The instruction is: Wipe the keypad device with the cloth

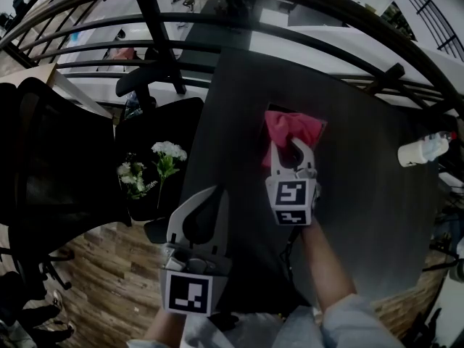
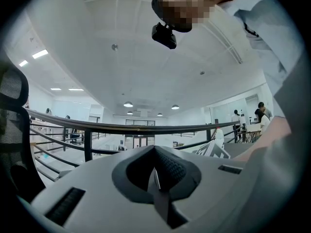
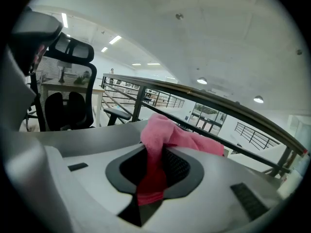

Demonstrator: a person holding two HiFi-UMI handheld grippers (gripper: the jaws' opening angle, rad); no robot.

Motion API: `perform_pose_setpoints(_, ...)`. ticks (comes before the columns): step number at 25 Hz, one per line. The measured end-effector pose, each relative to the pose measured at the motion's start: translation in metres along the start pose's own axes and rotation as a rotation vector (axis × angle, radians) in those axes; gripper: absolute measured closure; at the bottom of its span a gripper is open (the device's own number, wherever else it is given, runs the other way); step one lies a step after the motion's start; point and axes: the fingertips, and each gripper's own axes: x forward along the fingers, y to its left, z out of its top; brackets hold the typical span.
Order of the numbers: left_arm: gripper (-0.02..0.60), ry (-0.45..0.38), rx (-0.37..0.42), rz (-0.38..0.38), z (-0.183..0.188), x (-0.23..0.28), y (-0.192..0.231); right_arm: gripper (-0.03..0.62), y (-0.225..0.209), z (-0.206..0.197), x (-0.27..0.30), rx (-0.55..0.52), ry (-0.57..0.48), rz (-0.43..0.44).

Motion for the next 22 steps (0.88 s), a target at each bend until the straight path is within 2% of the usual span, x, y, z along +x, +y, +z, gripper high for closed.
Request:
perform_pose_setpoints(14, 0.58, 0.003, -0.004, -0.021, 0.0, 0.009, -0.016, 0.516, 0.019, -0.03, -0.011, 0.017, 0.067, 0.09)
perform_pose_setpoints(18, 0.58, 0.003, -0.007, -0.02, 0.002, 0.01, -0.018, 0.516, 0.008, -0.031, -0.027, 0.054, 0.06, 0.077)
perform_pose_setpoints(22, 0.58, -0.006, -0.006, -0.028, 0.005, 0.012, -0.02, 0.516, -0.015, -0.016, -0.044, 0.091, 0.015, 0.025)
